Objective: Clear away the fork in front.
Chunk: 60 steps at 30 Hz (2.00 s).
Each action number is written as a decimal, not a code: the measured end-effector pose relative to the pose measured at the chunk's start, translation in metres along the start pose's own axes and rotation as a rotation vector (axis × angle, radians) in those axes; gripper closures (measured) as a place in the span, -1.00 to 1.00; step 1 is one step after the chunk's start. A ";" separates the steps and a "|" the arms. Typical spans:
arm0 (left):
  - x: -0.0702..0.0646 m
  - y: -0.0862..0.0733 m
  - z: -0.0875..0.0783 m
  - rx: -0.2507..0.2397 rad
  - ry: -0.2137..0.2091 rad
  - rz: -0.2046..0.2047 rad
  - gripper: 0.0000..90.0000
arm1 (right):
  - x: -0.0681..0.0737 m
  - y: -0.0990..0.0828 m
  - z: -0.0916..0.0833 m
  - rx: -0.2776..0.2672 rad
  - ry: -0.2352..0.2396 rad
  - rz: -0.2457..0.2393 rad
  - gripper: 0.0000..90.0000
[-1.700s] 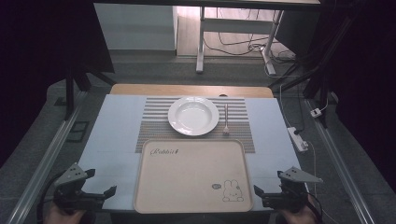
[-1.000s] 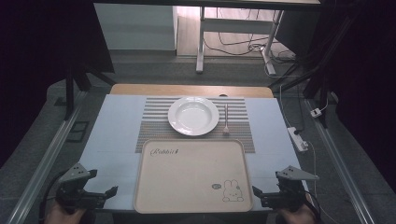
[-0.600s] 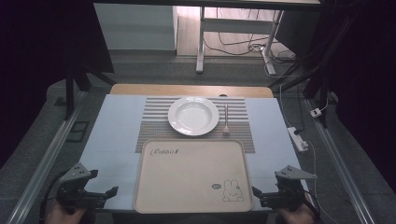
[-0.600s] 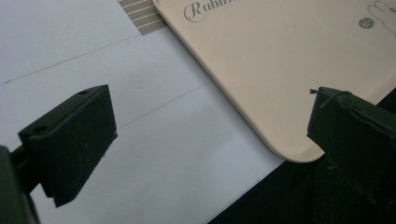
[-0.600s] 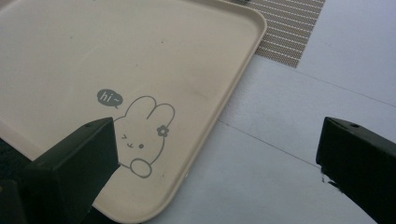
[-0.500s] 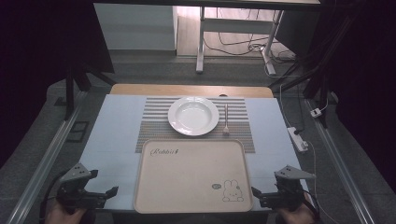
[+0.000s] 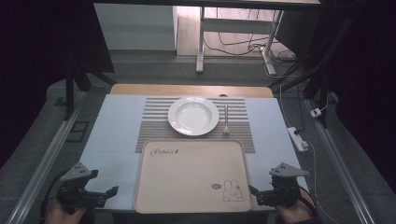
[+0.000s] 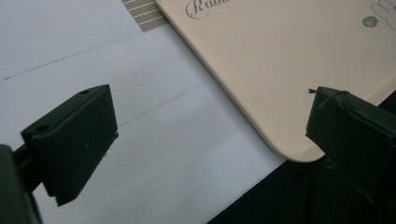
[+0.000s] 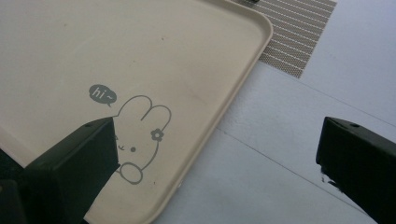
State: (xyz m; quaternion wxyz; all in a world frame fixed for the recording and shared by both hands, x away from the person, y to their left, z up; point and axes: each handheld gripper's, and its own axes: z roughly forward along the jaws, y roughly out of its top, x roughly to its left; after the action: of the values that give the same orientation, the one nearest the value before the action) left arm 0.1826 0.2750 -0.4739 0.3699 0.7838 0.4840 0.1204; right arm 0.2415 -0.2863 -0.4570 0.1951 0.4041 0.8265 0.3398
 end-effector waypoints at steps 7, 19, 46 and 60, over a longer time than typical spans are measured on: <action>0.000 0.000 0.000 0.002 0.000 -0.004 -0.95 | 0.001 0.005 0.009 -0.003 0.013 -0.059 -1.00; 0.000 0.000 0.000 0.005 0.002 -0.004 -0.95 | 0.016 0.016 0.022 0.054 -0.006 -0.204 -1.00; 0.001 0.001 0.001 0.011 0.005 -0.014 -0.95 | 0.036 0.043 0.061 0.134 -0.189 -0.526 -1.00; 0.002 0.001 0.002 0.016 0.004 -0.018 -0.95 | 0.035 0.062 0.090 0.195 -0.307 -0.729 -0.96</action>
State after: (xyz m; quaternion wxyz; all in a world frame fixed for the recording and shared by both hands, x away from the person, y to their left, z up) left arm 0.1851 0.2755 -0.4748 0.3637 0.7821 0.4929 0.1147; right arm 0.3080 -0.1947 -0.4767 0.3845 0.1471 0.9054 0.1041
